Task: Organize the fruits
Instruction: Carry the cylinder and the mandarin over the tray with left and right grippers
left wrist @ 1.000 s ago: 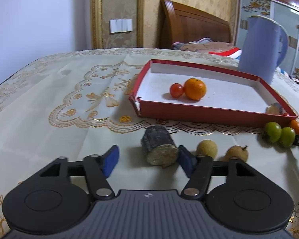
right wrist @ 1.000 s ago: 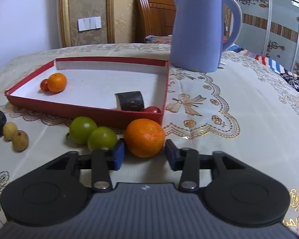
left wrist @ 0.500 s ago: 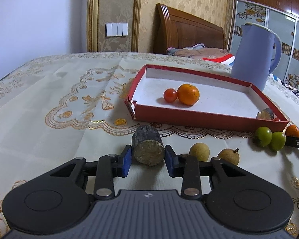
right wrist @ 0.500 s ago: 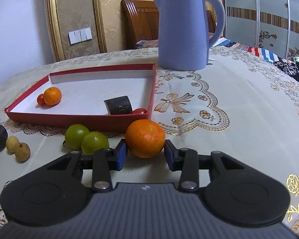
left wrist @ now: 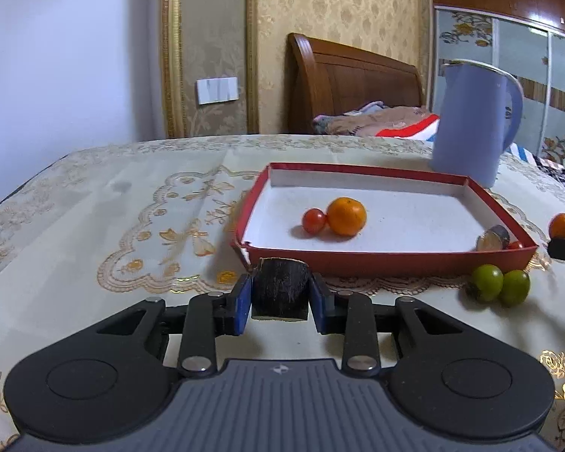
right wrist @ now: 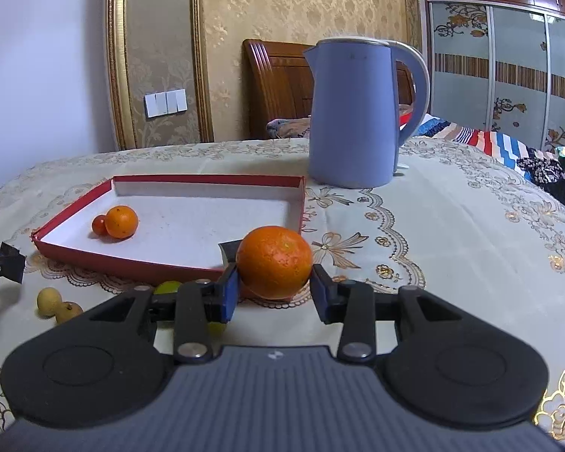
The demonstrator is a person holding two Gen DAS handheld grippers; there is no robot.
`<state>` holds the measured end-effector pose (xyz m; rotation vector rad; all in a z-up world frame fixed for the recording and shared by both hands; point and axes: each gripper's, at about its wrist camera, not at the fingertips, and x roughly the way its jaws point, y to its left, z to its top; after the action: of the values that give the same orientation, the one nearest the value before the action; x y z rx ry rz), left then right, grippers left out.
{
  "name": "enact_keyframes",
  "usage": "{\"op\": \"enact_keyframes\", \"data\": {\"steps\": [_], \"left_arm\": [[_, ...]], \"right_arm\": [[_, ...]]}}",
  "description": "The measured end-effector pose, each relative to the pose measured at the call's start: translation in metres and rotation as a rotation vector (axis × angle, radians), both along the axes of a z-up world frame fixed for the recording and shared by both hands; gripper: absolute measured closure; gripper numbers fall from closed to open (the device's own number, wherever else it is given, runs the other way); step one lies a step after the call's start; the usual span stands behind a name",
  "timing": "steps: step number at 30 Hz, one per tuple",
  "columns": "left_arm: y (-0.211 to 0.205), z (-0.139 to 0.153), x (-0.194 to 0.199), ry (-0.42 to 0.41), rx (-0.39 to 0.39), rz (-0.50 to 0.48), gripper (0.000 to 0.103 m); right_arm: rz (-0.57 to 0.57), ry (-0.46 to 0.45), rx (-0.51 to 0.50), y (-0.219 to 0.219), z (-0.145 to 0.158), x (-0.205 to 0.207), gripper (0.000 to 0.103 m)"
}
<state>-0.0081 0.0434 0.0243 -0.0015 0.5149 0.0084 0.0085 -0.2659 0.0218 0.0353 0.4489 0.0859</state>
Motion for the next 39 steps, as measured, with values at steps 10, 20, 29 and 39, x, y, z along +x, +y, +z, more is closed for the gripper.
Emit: {"op": "enact_keyframes", "data": {"steps": [10,20,29,39], "left_arm": [[-0.013,0.019,0.014,-0.028,-0.009,-0.031,0.072],[-0.037,0.011,0.055,0.002,0.015,-0.025,0.072],[-0.039,0.002,0.076,0.017,0.02,-0.005,0.072],[-0.042,-0.007,0.089,0.057,0.042,0.008,0.072]], "right_arm": [[0.049,-0.007,0.012,0.019,0.009,0.011,0.065],[0.09,0.07,-0.003,0.05,0.001,0.05,0.065],[0.091,0.057,-0.093,0.075,-0.007,0.071,0.065],[0.115,0.054,-0.157,0.094,-0.01,0.086,0.065]]}}
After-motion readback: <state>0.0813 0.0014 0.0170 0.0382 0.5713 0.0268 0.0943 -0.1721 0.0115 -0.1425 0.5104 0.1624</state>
